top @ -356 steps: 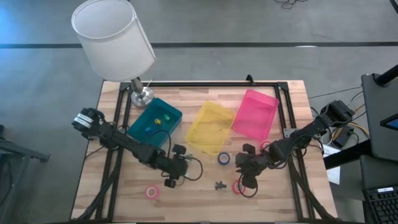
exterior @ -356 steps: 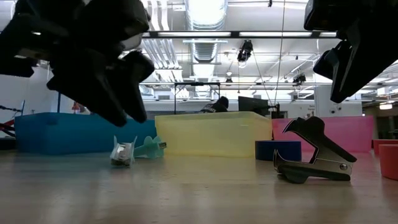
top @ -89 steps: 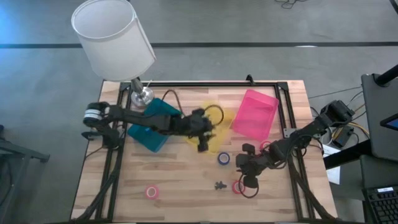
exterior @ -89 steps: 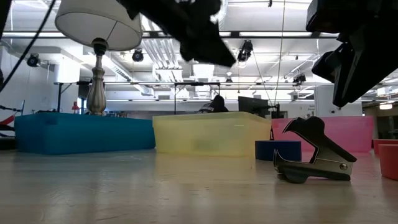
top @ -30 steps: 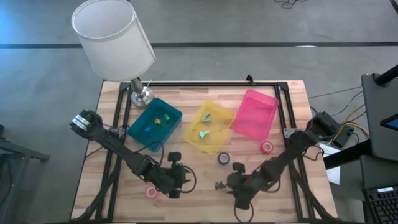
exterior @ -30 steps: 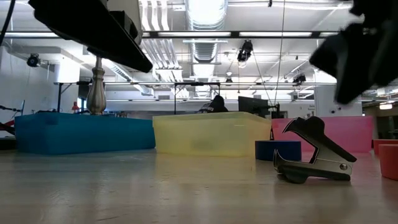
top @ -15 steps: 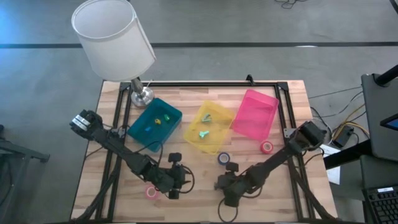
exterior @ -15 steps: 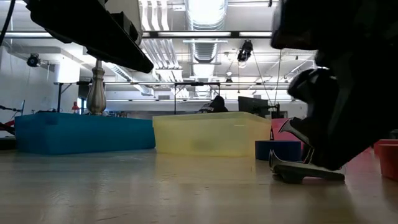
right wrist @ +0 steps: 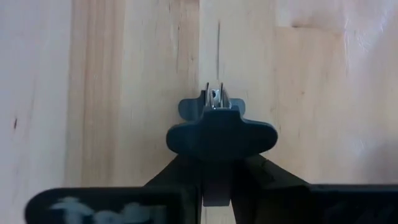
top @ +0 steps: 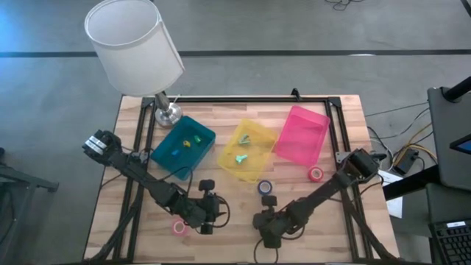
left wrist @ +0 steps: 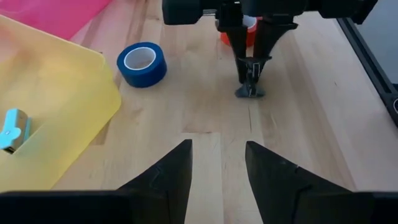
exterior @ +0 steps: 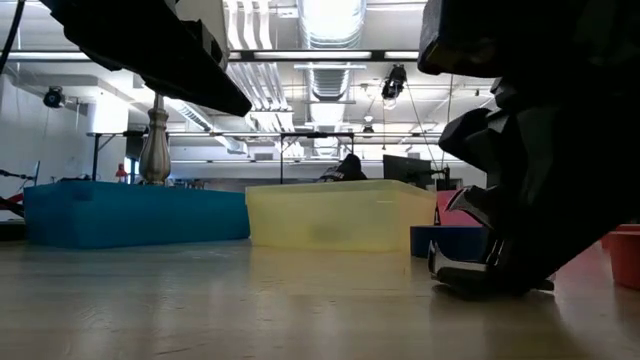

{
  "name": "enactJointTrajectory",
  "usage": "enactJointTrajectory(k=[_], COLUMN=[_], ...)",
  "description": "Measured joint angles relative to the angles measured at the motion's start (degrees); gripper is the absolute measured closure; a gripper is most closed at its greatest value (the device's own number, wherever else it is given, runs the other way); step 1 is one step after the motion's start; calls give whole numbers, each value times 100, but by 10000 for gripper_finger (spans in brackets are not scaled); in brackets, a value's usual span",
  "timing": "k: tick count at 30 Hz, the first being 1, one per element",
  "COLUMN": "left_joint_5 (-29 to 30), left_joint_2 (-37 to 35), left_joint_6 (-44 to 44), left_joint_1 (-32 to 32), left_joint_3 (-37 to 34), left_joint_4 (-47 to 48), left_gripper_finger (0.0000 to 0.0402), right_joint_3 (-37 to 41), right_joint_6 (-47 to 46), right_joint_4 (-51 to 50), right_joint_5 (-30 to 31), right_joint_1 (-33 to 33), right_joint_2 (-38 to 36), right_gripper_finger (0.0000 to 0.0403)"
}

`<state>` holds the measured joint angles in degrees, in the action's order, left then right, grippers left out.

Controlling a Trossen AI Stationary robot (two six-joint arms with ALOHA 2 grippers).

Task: Pick and place Stapler, Stapler remover, tape
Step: Put the black staple remover into the yellow bin

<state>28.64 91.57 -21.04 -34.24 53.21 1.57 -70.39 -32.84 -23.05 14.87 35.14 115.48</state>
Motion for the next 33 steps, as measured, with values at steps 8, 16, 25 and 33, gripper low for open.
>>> enactJointTrajectory(k=[8,16,25,33], left_joint_5=[0,0,-2,-2], left_joint_2=[0,0,0,0], left_joint_6=[7,26,28,26], left_joint_1=[2,7,7,11], left_joint_3=[0,0,0,0], left_joint_4=[-6,-64,-69,-70], left_gripper_finger=[247,249,248,248], right_joint_3=[7,22,29,35], right_joint_6=[228,833,1062,1077], right_joint_4=[-490,-876,-971,-1031], right_joint_5=[606,1974,1623,415], right_joint_1=[-197,-1106,-2962,-4143], right_joint_2=[-857,-1502,-1466,-1056], right_gripper_finger=[358,358,349,350])
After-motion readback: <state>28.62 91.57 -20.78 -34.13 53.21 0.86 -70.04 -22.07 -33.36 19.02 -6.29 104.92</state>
